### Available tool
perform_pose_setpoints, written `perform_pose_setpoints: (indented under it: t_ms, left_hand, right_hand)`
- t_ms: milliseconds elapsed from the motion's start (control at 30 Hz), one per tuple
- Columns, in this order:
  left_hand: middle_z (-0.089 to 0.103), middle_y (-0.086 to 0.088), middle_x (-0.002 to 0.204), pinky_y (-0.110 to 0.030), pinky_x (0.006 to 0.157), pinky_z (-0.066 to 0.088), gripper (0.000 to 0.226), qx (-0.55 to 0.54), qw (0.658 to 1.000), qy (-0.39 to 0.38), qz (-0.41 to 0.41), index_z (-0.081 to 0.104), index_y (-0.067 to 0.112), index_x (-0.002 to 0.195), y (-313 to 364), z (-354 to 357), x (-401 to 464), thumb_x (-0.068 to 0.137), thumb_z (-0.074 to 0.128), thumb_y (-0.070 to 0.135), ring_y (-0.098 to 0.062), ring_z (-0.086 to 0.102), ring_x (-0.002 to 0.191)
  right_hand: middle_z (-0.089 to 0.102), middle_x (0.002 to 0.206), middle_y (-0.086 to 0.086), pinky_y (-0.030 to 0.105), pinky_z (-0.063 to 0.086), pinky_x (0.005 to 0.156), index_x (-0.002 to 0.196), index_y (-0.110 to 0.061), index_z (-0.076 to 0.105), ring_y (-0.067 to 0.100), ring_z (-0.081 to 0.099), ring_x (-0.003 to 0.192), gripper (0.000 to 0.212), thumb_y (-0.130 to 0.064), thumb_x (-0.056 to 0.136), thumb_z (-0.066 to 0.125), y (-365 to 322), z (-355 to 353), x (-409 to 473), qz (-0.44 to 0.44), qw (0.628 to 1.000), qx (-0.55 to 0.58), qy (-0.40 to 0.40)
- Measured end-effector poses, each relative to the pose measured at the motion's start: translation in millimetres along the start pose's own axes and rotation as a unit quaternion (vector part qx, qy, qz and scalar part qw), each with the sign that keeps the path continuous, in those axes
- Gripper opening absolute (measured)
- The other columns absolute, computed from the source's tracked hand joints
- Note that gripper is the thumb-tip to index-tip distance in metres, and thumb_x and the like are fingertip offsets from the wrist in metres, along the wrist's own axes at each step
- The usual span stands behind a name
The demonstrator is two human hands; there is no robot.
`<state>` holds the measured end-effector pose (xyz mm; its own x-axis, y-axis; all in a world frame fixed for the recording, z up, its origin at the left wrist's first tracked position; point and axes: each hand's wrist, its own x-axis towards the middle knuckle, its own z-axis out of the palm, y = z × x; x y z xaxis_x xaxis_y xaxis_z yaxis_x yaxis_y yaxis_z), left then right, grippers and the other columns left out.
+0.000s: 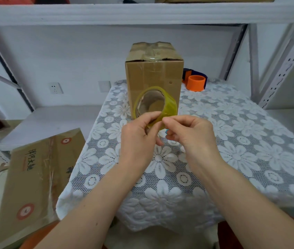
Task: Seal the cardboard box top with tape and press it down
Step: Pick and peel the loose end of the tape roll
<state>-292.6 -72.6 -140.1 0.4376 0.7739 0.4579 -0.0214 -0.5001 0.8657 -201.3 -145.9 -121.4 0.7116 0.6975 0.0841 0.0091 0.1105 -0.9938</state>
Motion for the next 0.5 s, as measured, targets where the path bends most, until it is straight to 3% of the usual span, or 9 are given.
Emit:
perform_pose_setpoints:
  t_ms: [100, 200, 367, 500]
  left_hand:
    - [0.071, 0.013, 0.082, -0.011, 0.060, 0.051, 0.021, 0.056, 0.997, 0.026, 0.056, 0.071, 0.019, 0.104, -2.4, 2.6, -2.5, 0.086, 0.066, 0.010, -0.004, 0.067, 0.059]
    - [0.071, 0.010, 0.089, -0.010, 0.070, 0.051, 0.024, 0.085, 0.991, 0.048, 0.094, 0.071, 0.016, 0.107, -4.5, 4.7, -3.2, 0.085, 0.066, 0.007, -0.003, 0.067, 0.079]
    - [0.074, 0.002, 0.098, -0.026, 0.081, 0.056, 0.025, 0.098, 0.987, 0.062, 0.112, 0.071, 0.013, 0.108, -8.1, 8.5, -5.0, 0.085, 0.064, 0.006, -0.008, 0.069, 0.088]
    - [0.073, 0.003, 0.098, -0.025, 0.080, 0.055, 0.025, 0.103, 0.984, 0.074, 0.124, 0.071, 0.012, 0.108, -9.1, 10.5, -5.8, 0.085, 0.063, 0.007, -0.006, 0.068, 0.088]
  right_hand:
    - [0.070, 0.070, 0.006, 0.027, 0.058, 0.062, 0.072, -0.009, 0.075, 0.015, 0.062, 0.062, 0.005, -0.010, 0.070, 0.079, -3.2, -2.6, 2.7, 0.086, 0.990, 0.109, -0.024]
    - [0.069, 0.069, 0.008, 0.025, 0.057, 0.055, 0.074, -0.004, 0.072, 0.015, 0.062, 0.059, 0.019, -0.014, 0.061, 0.080, -6.1, -4.7, 4.1, 0.132, 0.973, 0.184, -0.045]
    - [0.068, 0.063, 0.009, 0.025, 0.058, 0.053, 0.079, 0.001, 0.069, 0.013, 0.064, 0.052, 0.010, -0.007, 0.075, 0.074, -5.6, -6.1, 6.9, 0.171, 0.957, 0.226, -0.053]
    - [0.067, 0.062, 0.009, 0.024, 0.057, 0.051, 0.083, 0.005, 0.067, 0.011, 0.063, 0.051, 0.008, -0.002, 0.080, 0.069, -5.7, -6.8, 7.4, 0.191, 0.944, 0.257, -0.074]
